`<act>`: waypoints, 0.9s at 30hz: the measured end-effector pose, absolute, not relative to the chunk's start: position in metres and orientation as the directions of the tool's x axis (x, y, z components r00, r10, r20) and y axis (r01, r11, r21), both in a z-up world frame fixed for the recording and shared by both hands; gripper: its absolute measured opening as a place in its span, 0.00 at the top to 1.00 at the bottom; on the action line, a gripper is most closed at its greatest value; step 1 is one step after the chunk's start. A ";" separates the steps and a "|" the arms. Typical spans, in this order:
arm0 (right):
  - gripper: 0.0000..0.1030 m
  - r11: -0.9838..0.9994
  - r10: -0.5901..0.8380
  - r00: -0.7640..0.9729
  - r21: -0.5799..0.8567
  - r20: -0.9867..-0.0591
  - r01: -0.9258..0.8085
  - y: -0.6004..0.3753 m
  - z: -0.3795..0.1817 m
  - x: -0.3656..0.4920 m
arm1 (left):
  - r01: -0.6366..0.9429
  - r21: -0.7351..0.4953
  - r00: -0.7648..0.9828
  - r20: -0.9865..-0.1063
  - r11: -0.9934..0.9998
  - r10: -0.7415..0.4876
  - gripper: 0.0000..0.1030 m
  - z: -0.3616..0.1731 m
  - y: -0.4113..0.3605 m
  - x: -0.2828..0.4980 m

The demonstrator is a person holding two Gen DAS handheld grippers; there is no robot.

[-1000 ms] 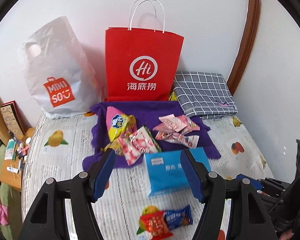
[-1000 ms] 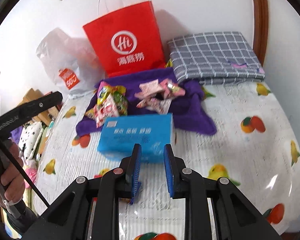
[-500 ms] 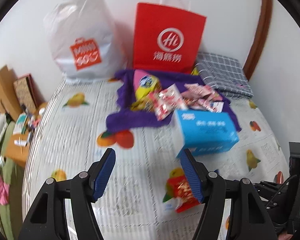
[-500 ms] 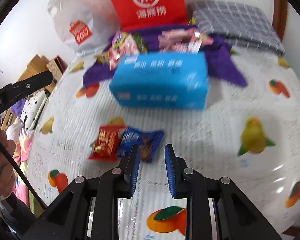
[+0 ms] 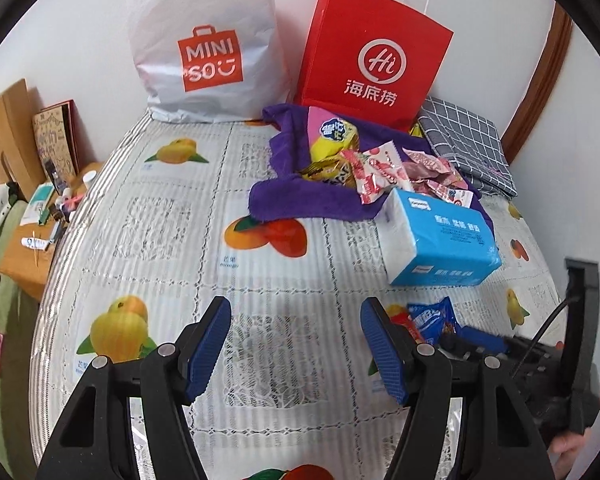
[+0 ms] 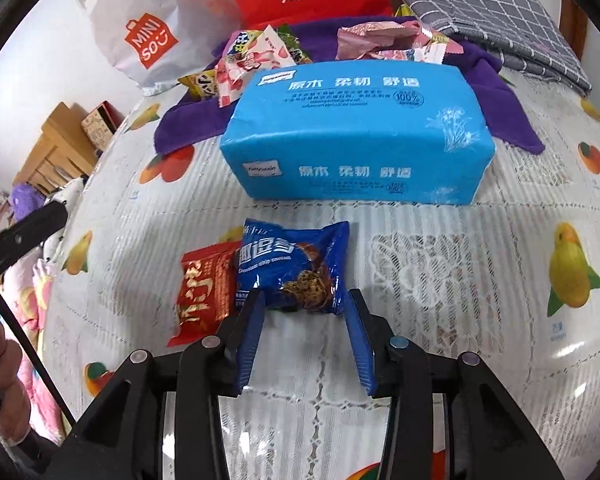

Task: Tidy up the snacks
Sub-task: 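Grasp the blue cookie bag with right tool while left tool grasps the red gold-print packet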

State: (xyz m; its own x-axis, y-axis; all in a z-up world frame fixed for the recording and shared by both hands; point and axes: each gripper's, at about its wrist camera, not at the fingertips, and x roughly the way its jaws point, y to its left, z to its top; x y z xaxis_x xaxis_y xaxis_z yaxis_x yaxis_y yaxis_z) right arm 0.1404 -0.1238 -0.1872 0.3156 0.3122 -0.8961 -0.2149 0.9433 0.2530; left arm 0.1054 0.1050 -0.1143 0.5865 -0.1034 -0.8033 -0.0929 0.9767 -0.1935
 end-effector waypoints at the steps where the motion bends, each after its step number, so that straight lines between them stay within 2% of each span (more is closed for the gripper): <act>1: 0.57 0.945 0.310 0.327 0.253 -0.893 -0.206 -0.126 -0.185 0.142 | -0.093 -0.195 0.585 -0.804 0.976 -0.105 0.37 -0.115 0.106 0.105; 6: 0.44 0.947 0.302 0.375 0.231 -0.877 -0.224 -0.124 -0.175 0.146 | -0.086 -0.231 0.587 -0.798 0.969 -0.138 0.37 -0.117 0.110 0.108; 12: 0.42 0.950 0.274 0.327 0.203 -0.904 -0.237 -0.108 -0.196 0.155 | -0.065 -0.242 0.585 -0.795 0.968 -0.160 0.37 -0.118 0.106 0.110; 15: 0.39 0.953 0.235 0.372 0.137 -0.898 -0.270 -0.098 -0.198 0.150 | -0.059 -0.239 0.574 -0.803 0.969 -0.163 0.37 -0.122 0.103 0.112; 18: 0.39 0.950 0.192 0.403 0.066 -0.895 -0.306 -0.089 -0.200 0.147 | -0.058 -0.236 0.559 -0.813 0.970 -0.165 0.37 -0.128 0.098 0.114; 22: 0.50 0.946 0.202 0.421 0.065 -0.884 -0.317 -0.095 -0.200 0.147 | -0.049 -0.225 0.535 -0.829 0.973 -0.164 0.37 -0.136 0.087 0.116; 27: 0.51 0.949 0.189 0.449 0.045 -0.874 -0.311 -0.116 -0.200 0.142 | -0.034 -0.213 0.497 -0.851 0.976 -0.169 0.37 -0.149 0.069 0.119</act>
State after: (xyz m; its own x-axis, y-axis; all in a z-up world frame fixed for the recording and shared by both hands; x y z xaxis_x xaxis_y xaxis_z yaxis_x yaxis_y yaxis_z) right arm 0.1421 -0.1157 -0.1997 0.4486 0.1889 -0.8736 -0.3113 0.9492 0.0454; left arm 0.1189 0.0690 -0.1492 0.4970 -0.1685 -0.8512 -0.0336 0.9765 -0.2130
